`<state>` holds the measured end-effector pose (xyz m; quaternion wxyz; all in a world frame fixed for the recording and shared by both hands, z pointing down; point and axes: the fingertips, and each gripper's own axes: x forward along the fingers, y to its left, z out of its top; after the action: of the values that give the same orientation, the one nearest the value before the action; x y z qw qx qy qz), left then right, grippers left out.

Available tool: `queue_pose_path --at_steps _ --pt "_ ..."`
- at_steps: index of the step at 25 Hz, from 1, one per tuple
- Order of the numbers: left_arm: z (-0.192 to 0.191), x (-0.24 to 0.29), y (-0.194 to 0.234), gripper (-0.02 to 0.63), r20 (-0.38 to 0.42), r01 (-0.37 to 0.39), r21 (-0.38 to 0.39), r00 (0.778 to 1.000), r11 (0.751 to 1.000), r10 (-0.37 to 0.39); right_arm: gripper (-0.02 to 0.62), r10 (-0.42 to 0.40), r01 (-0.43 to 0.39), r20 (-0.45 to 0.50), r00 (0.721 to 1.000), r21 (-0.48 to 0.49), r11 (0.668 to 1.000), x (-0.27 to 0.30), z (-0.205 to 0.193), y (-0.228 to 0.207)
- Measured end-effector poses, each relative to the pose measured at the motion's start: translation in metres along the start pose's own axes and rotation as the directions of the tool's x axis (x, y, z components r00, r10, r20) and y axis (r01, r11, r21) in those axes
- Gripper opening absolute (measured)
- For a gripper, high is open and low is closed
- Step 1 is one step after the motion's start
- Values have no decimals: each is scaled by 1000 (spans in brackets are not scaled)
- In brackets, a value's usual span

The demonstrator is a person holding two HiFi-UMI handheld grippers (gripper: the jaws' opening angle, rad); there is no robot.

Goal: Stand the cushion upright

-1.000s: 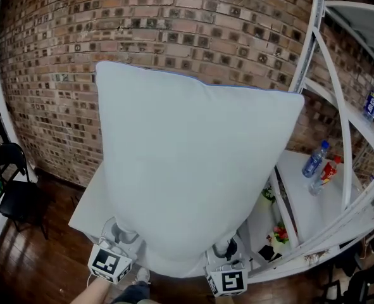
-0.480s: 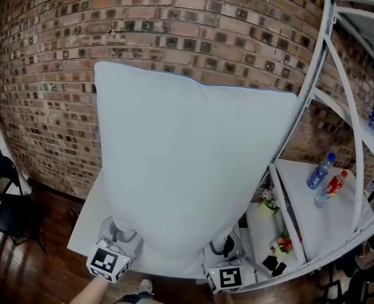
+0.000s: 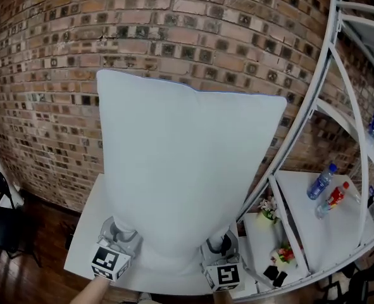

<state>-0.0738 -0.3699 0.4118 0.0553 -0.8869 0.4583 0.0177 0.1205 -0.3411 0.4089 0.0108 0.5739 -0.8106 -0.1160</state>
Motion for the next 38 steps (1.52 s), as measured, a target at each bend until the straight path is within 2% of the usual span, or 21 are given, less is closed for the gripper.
queue_pose_path --at_steps 8,23,38 --pt "-19 46 30 218 -9 26 -5 1000 1000 -26 178 -22 21 -42 999 -39 999 43 -18 -17" --pt "-47 115 85 218 -17 9 -12 1000 1000 -9 173 -43 41 -53 998 -32 999 128 -56 -40" --pt "-82 170 110 216 -58 45 -26 997 999 -47 172 -60 56 -119 991 -39 998 177 -96 -68"
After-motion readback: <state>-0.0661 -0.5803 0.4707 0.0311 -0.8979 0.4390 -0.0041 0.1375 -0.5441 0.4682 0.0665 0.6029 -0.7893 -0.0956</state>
